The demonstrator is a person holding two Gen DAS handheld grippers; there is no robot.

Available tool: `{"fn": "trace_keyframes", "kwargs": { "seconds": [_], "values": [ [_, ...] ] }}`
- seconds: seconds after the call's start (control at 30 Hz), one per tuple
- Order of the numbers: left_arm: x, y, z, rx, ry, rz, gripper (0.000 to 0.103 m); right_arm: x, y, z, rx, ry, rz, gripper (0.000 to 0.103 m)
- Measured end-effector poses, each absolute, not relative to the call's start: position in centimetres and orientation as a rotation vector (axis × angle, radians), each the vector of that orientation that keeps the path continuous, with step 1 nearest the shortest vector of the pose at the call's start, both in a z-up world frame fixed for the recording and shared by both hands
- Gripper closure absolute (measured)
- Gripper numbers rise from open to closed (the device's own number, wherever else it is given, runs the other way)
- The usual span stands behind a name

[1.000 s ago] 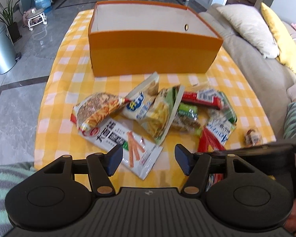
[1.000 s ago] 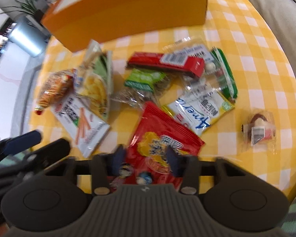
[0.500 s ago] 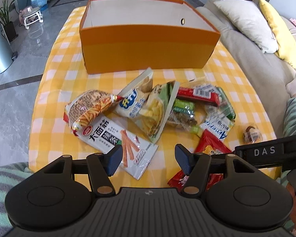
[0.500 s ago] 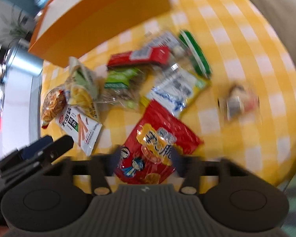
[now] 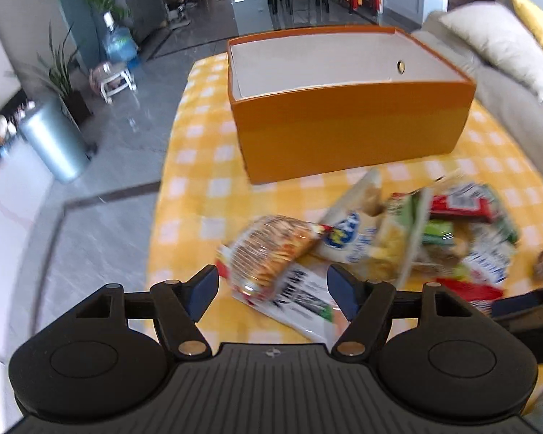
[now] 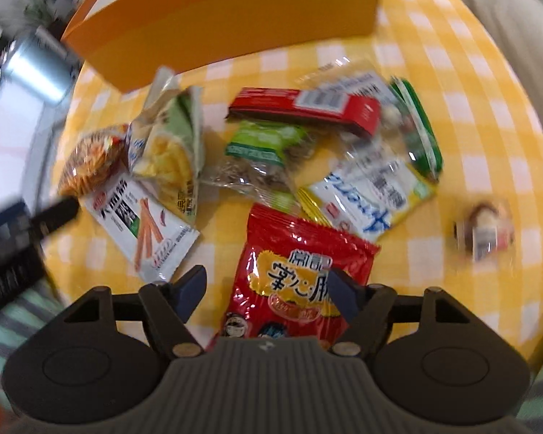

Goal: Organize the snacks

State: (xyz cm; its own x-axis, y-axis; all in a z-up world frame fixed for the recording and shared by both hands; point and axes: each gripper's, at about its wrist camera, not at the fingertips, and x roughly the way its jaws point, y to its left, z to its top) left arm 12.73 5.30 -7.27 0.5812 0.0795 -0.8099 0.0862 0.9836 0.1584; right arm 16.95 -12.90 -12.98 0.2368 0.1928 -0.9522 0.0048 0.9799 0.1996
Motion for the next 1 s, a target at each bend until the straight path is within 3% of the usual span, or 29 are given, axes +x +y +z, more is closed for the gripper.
{"fn": "trace_keyframes", "kwargs": {
  "seconds": [0.17, 0.27, 0.57, 0.73, 0.8, 0.9, 1.0],
  "values": [
    [14.3, 5.5, -8.6, 0.293, 0.967, -0.047, 0.022, 17.0, -11.5, -13.9, 0.059, 1.337, 0.118, 0.031],
    [15.0, 5.0, -9.6, 0.396, 0.960, -0.085, 0.022, 17.0, -11.6, -14.0, 0.064, 1.333, 0.106, 0.041],
    [17.0, 3.6, -12.3, 0.580, 0.936, -0.159, 0.023, 16.0, -13.5, -13.1, 0.102, 1.340, 0.167, 0.046],
    [16.9, 3.1, -13.2, 0.620, 0.941, -0.180, 0.028, 15.6, -14.3, -12.7, 0.141, 1.339, 0.206, 0.051],
    [16.7, 2.9, -13.5, 0.635, 0.943, -0.182, 0.033, 15.5, -14.5, -12.1, 0.147, 1.320, 0.228, 0.070],
    [16.4, 2.5, -13.8, 0.679, 0.924, -0.156, 0.049, 15.3, -14.5, -11.7, 0.149, 1.322, 0.251, 0.077],
    [16.1, 2.6, -13.1, 0.655, 0.904, -0.143, 0.070, 15.3, -14.8, -11.9, 0.186, 1.344, 0.263, 0.078]
  ]
}}
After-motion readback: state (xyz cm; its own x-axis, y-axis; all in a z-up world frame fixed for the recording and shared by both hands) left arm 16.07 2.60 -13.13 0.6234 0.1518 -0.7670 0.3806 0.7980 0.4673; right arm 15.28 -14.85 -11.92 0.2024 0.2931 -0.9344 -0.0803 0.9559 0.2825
